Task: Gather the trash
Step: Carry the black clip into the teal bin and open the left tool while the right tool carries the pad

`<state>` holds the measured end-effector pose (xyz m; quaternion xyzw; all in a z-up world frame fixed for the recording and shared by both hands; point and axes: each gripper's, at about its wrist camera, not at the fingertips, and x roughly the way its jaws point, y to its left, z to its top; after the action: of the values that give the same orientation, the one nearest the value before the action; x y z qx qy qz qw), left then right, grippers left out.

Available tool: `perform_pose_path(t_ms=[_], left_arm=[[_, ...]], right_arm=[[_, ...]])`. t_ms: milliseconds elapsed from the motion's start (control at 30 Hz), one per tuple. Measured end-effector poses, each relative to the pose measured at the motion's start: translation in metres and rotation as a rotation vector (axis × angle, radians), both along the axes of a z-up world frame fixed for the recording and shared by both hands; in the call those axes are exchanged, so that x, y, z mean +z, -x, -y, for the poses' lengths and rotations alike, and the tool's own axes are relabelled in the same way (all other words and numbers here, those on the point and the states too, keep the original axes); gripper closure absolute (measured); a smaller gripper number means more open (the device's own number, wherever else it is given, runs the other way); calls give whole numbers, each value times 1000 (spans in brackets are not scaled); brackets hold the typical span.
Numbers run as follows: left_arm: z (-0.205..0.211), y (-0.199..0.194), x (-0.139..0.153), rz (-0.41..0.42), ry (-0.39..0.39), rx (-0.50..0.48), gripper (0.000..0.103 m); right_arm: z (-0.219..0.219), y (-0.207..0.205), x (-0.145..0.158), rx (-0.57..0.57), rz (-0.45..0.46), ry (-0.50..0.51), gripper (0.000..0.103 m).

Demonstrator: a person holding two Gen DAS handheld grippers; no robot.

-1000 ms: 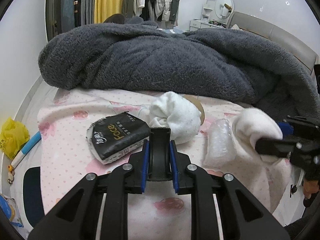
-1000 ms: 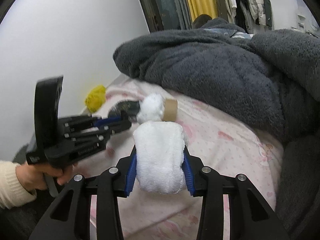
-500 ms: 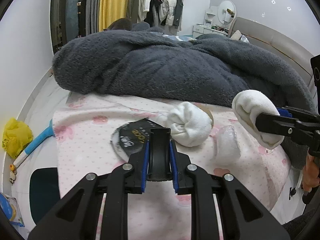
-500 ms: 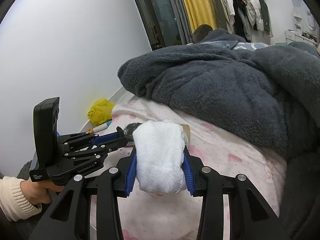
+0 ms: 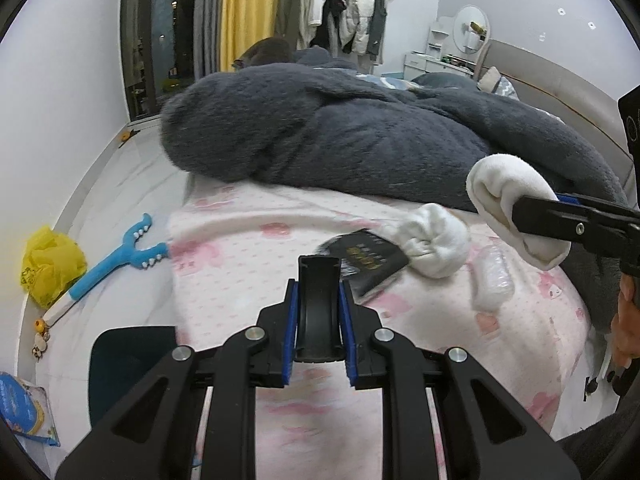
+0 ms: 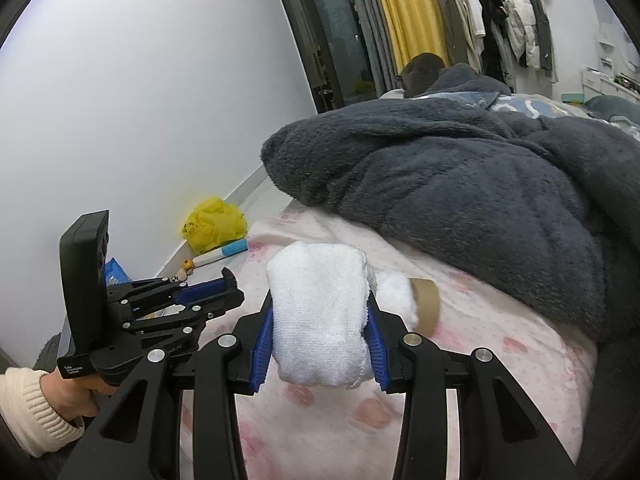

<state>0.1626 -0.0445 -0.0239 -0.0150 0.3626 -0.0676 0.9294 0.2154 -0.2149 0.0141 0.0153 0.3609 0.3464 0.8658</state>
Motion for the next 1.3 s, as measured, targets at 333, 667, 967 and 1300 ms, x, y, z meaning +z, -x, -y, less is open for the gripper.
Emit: perform_pose_path(t_ms=[333,667,967,1300], left_arm=[[-56,8,-8,-33,-15,62,82],[-120,21,-29,-70,-15,157,82],[-171,29,-59,-139,-15,232,82],[-212,34,-97,-242,-15,281,82]], right_arm=[[-57,-4,9,41,6,8,62],[-120,0,16,100,17,22,62],[-174,9,14,154,8,29,62],[-228,11,-8,196,-40,50,62]])
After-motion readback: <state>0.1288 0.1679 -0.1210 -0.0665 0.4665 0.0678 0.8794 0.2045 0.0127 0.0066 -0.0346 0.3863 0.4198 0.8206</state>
